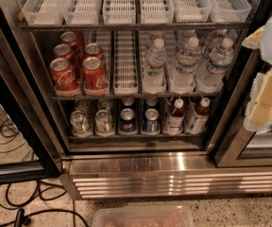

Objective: Pick coke can from middle shelf of fridge

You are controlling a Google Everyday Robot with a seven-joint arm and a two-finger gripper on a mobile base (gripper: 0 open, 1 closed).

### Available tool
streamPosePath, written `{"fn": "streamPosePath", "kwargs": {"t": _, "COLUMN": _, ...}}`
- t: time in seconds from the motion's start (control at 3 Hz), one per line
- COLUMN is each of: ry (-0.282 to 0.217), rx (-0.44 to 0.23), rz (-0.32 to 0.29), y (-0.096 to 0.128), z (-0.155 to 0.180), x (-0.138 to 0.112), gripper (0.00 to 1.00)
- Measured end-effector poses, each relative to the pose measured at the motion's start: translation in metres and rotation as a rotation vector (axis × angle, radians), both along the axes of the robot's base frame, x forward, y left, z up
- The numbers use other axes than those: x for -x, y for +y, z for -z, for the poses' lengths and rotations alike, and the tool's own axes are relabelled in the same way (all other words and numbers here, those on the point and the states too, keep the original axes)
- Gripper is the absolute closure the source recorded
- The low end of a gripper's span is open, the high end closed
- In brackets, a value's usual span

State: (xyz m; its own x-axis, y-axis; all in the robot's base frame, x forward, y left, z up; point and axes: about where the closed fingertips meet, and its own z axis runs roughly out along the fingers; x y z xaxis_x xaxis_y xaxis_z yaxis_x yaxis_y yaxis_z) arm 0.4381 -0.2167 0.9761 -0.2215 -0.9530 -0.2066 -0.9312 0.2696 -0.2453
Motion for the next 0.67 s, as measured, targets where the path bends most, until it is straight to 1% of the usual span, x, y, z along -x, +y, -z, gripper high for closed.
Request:
{"fn": "streamPosePath", "kwargs": {"t": 0.33, "ry": 0.0, "rx": 0.0, "rz": 0.0, "y": 0.0, "z": 0.0, "x": 0.0, "gripper": 0.0}}
{"fn": "streamPosePath", "kwargs": {"t": 0.67, "ry": -0.029, "rx": -0.052, "rz": 0.031, "y": 0.013, "z": 0.007, "x": -0.003, "gripper": 0.0}}
